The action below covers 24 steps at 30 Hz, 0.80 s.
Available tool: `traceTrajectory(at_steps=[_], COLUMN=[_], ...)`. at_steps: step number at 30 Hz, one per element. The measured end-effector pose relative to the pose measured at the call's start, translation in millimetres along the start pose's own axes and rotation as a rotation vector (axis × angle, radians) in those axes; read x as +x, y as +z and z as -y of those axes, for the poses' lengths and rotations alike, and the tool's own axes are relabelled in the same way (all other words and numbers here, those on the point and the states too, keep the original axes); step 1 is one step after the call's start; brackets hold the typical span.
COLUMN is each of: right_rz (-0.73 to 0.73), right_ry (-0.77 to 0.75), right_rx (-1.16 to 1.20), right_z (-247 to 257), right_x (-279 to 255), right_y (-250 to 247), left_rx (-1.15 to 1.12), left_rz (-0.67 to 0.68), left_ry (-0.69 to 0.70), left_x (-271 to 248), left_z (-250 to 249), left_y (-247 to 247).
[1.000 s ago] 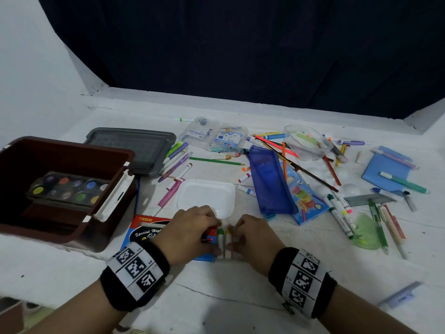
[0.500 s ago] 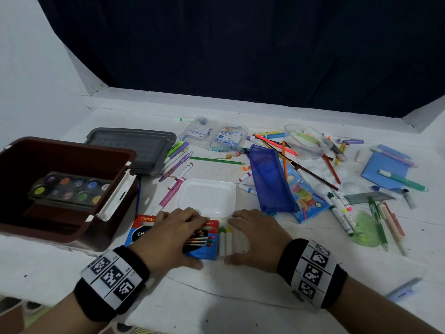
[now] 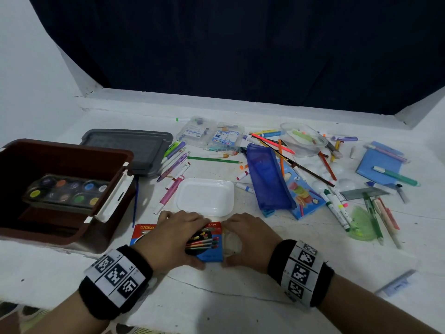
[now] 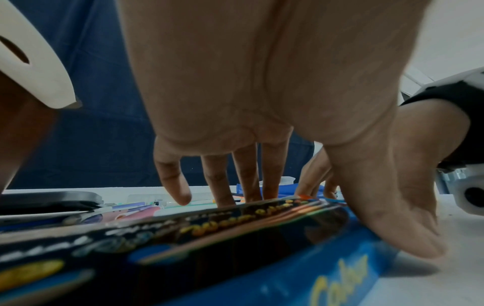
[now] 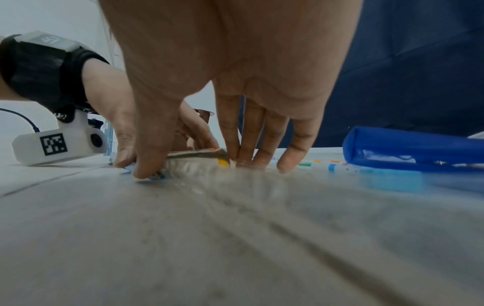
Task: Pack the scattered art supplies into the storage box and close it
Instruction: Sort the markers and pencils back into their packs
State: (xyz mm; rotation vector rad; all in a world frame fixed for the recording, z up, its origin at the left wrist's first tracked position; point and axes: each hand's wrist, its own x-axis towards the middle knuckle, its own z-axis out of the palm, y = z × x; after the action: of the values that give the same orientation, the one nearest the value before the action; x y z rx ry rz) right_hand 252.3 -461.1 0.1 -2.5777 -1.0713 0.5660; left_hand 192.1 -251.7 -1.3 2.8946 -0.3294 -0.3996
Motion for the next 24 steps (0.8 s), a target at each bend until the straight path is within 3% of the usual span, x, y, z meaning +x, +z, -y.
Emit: traceTrajectory(at_steps=[8, 13, 24], right_rz=[0.012, 0.0, 0.056], right_ry=[0.051, 0.099, 0.156], right_rx=[0.035, -0.089, -0.013], right_z=[1, -14, -40], right_x=[-8, -31, -54], right_y=[-4, -16, -23], left_rx=[-0.009, -0.077, -0.076], left_rz=[0.019, 0.014, 0.006], left_ry=[-0.011, -0.028, -0.009], left_x=[-1, -3, 3], left_z=[-1, 2, -6], left_y=[-2, 1, -3])
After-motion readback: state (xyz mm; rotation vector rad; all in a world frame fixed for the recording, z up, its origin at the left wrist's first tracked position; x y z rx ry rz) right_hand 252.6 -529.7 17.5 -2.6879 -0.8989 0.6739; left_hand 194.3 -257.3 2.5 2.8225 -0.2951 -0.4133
